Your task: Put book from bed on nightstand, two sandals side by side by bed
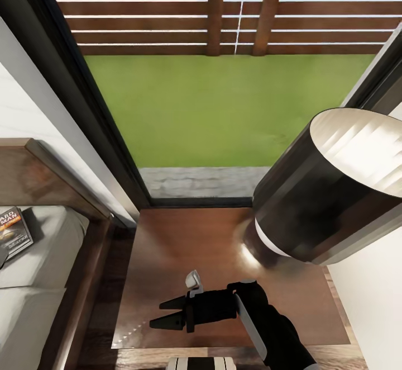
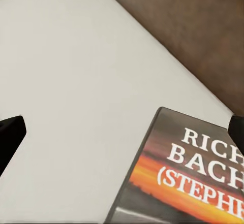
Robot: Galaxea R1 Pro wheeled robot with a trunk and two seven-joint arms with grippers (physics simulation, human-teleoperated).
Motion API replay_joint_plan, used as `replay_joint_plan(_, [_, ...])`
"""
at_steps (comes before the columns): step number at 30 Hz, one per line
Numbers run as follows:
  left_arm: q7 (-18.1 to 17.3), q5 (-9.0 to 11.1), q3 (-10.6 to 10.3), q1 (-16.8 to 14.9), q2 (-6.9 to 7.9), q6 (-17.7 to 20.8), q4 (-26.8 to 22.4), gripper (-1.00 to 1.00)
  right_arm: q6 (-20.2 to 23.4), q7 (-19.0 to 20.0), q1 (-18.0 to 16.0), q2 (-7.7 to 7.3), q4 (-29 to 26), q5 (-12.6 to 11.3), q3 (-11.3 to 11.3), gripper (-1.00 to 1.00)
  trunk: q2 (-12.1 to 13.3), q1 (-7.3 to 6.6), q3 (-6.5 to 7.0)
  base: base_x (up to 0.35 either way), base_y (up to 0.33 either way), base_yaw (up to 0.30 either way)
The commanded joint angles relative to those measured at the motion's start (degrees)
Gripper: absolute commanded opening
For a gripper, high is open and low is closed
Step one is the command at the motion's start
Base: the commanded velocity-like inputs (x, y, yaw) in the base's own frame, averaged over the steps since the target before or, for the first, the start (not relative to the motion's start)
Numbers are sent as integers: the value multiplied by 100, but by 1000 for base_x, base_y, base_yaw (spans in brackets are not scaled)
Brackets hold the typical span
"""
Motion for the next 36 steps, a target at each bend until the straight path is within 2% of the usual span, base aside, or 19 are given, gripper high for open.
replay_joint_plan(1, [-1,60,-11,-3,1,-34,9,100,42,-6,-3,-1,1,-33,4,100,-1,-1,-3,0,0,0])
replay_joint_plan(10, [-7,62,-21,-1,-18,-38,23,100,42,-4,-3,-1,1,-33,3,100,-1,-1,-3,0,0,0])
replay_joint_plan(17, [-7,65,-33,-1,-36,-41,31,100,42,-4,-3,-1,1,-33,3,100,-282,153,-129,0,0,0])
replay_joint_plan(29, [-24,73,-57,-2,-47,-37,235,100,42,-6,-3,-1,1,-33,3,100,-282,153,-129,0,0,0])
replay_joint_plan(36, [-215,73,-63,-2,-54,-37,320,100,42,-3,-3,-1,1,-33,3,100,-362,197,-165,0,0,0])
